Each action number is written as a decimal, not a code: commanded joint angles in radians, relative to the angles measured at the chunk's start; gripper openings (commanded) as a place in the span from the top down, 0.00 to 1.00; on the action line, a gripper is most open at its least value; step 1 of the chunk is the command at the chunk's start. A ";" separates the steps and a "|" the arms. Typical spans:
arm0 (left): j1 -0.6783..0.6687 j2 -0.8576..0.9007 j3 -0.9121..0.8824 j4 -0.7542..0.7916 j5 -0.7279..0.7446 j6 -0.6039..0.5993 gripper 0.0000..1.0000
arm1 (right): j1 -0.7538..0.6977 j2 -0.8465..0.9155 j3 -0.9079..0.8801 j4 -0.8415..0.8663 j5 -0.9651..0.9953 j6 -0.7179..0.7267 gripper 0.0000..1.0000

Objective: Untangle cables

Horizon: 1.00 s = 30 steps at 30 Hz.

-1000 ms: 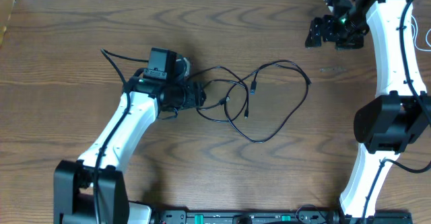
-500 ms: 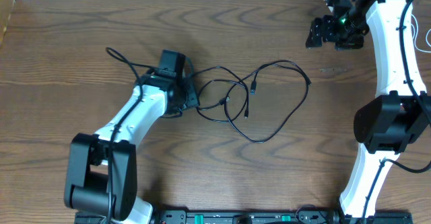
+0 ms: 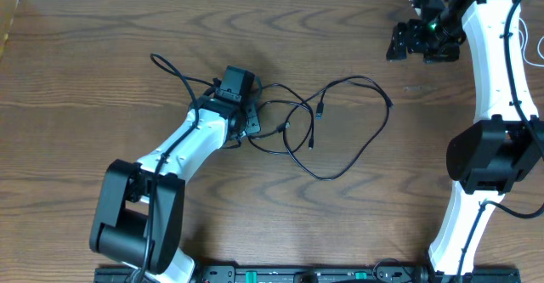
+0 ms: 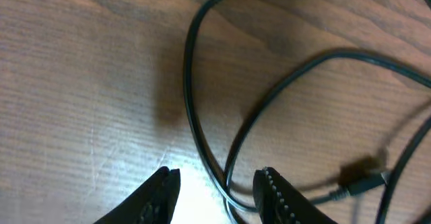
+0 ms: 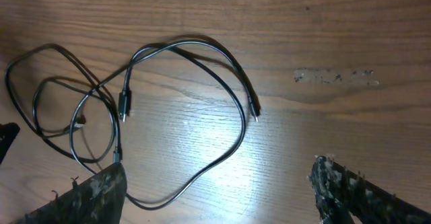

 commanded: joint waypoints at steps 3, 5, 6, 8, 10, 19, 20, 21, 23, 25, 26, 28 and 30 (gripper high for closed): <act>-0.005 0.060 0.007 0.019 -0.034 -0.017 0.60 | 0.004 -0.006 -0.005 0.000 0.010 -0.005 0.17; -0.006 0.068 0.007 0.019 -0.035 -0.017 0.60 | 0.004 -0.006 -0.005 0.000 0.010 -0.005 0.17; -0.006 0.072 0.007 0.019 -0.035 -0.017 0.60 | 0.004 -0.006 -0.005 0.000 0.010 -0.005 0.17; -0.006 0.081 0.007 0.019 -0.035 -0.017 0.60 | 0.004 -0.006 -0.005 0.000 0.009 -0.005 0.17; -0.006 0.093 0.007 0.019 -0.035 -0.018 0.61 | 0.004 -0.006 -0.005 0.000 0.009 -0.005 0.17; -0.006 0.119 0.007 0.010 -0.043 -0.046 0.67 | 0.006 -0.006 -0.005 0.005 0.009 -0.005 0.17; -0.006 0.123 0.007 0.000 -0.055 -0.046 0.68 | 0.006 -0.006 -0.005 0.007 0.009 -0.005 0.17; -0.006 0.128 0.007 -0.013 -0.064 -0.045 0.70 | 0.006 -0.006 -0.005 0.008 0.009 -0.005 0.17; -0.006 0.144 0.006 -0.037 -0.069 -0.045 0.78 | 0.006 -0.006 -0.005 0.009 0.009 -0.005 0.17; -0.006 0.154 0.006 -0.068 -0.068 -0.045 0.92 | 0.007 -0.006 -0.005 0.007 0.009 -0.005 0.17; -0.006 0.154 0.006 -0.081 -0.068 -0.027 0.93 | 0.007 -0.006 -0.005 0.006 0.008 -0.004 0.17; -0.004 0.140 0.011 -0.103 -0.068 0.035 0.93 | 0.010 -0.006 -0.005 0.005 0.008 -0.004 0.19; 0.000 0.106 0.027 -0.135 -0.068 0.076 0.93 | 0.019 -0.006 -0.005 0.004 0.002 -0.005 0.20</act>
